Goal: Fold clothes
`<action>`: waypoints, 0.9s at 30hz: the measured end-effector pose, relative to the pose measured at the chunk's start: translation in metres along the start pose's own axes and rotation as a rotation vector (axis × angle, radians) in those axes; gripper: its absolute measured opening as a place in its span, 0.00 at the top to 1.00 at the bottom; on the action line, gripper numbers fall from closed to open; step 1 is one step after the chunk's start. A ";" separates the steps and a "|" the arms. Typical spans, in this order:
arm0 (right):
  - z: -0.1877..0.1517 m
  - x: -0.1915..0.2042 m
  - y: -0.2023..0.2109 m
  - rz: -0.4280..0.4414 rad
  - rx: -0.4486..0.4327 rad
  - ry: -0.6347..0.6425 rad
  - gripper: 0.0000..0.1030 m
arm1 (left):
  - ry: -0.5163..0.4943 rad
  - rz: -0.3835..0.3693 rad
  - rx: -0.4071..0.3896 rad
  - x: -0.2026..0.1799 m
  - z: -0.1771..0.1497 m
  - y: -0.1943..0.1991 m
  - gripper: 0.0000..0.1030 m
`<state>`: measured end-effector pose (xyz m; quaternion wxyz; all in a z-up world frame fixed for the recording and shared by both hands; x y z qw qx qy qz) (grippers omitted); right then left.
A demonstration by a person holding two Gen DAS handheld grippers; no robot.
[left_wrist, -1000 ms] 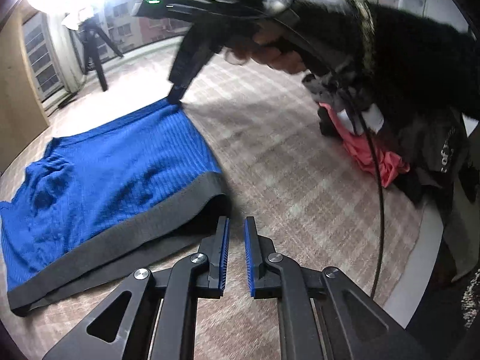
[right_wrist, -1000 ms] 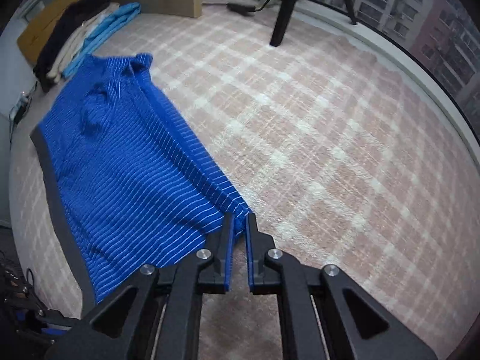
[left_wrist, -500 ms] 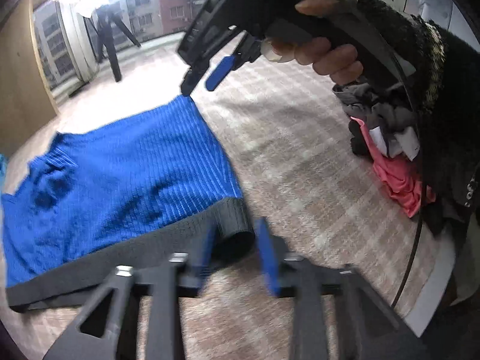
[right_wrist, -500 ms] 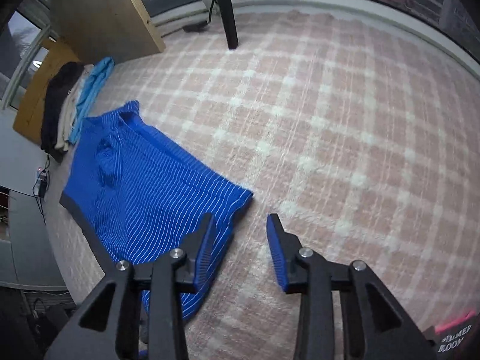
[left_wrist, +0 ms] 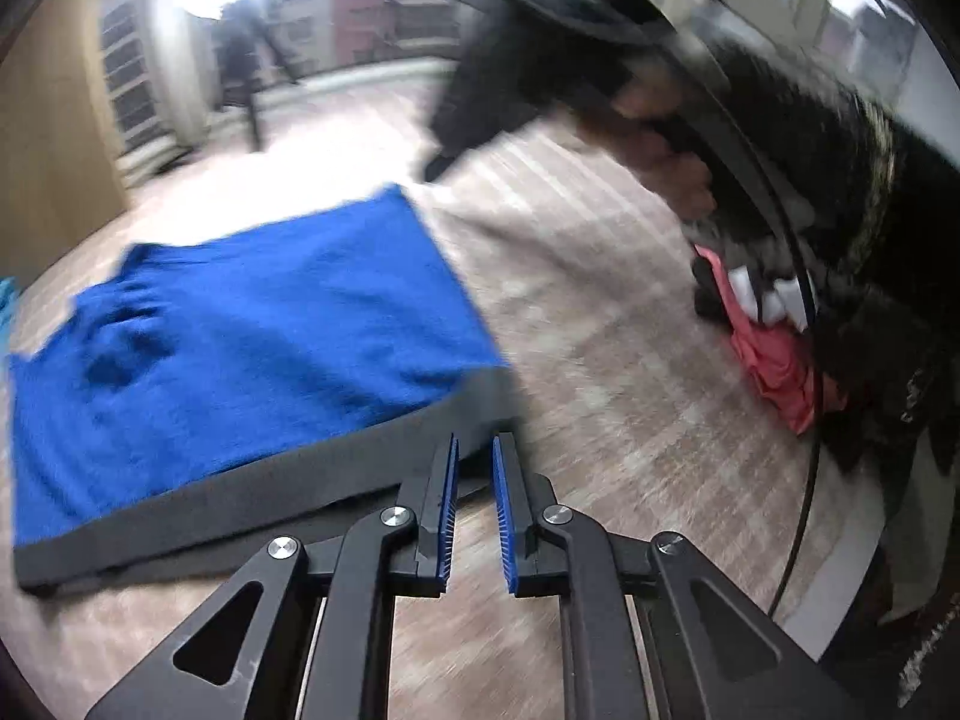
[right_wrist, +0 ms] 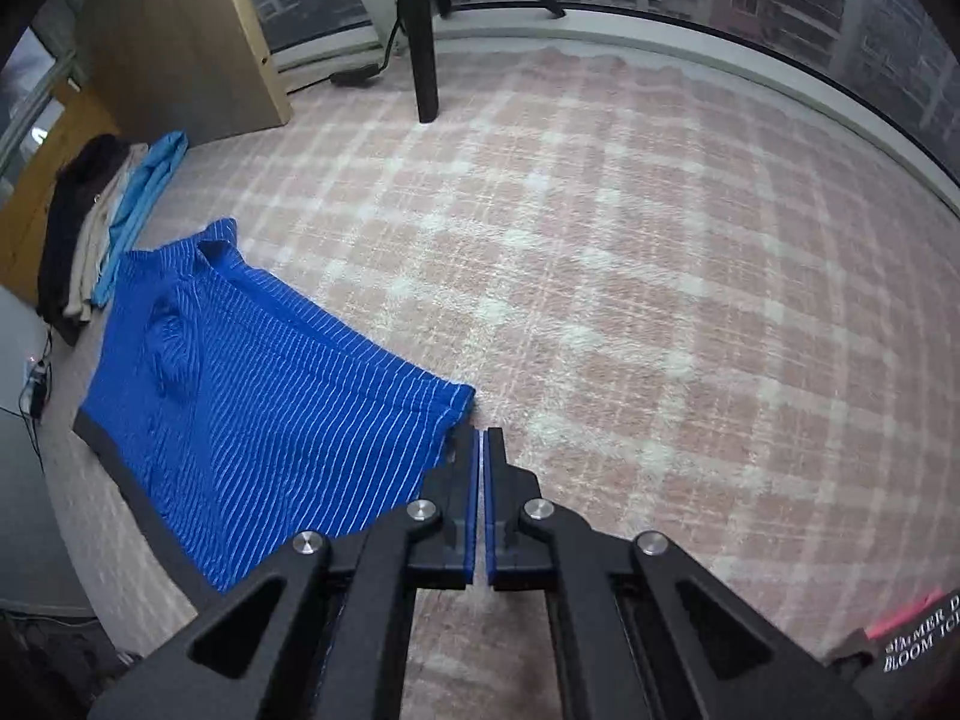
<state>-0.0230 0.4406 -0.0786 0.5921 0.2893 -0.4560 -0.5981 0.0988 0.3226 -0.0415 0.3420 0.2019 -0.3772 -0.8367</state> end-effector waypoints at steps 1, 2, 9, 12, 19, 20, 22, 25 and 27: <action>-0.001 -0.005 0.006 -0.030 0.000 -0.015 0.98 | 0.017 0.028 -0.020 0.013 -0.001 0.013 0.83; 0.001 -0.007 0.014 -0.050 -0.023 -0.022 0.97 | 0.038 0.061 -0.038 0.030 -0.002 0.026 0.81; 0.033 0.079 0.026 0.214 -0.070 0.054 0.73 | 0.323 0.416 -0.051 0.219 -0.045 0.094 0.79; 0.056 0.127 -0.001 0.296 -0.060 0.056 0.67 | 0.446 0.460 -0.040 0.273 -0.064 0.100 0.77; 0.083 0.176 -0.072 0.329 0.045 -0.019 0.66 | 0.524 0.452 -0.032 0.315 -0.079 0.083 0.71; 0.082 0.178 -0.077 0.317 0.051 -0.018 0.66 | 0.528 0.447 -0.035 0.316 -0.079 0.083 0.71; 0.082 0.181 -0.087 0.292 0.063 -0.017 0.67 | 0.536 0.436 -0.039 0.319 -0.080 0.081 0.69; 0.081 0.185 -0.101 0.255 0.080 -0.016 0.96 | 0.550 0.403 -0.032 0.324 -0.084 0.075 0.67; 0.081 0.181 -0.103 0.232 0.073 -0.021 0.96 | 0.549 0.389 -0.026 0.326 -0.086 0.072 0.67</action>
Point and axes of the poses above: each gripper's, at about its wrist camera, not at the fingertips, and y roughly against the way its jaws point, x to its left, z to its top, the point moved 9 cm from there along -y, roughly the way its jaws point, and after that the axes turned 6 degrees about -x, right-handed, at the moved point
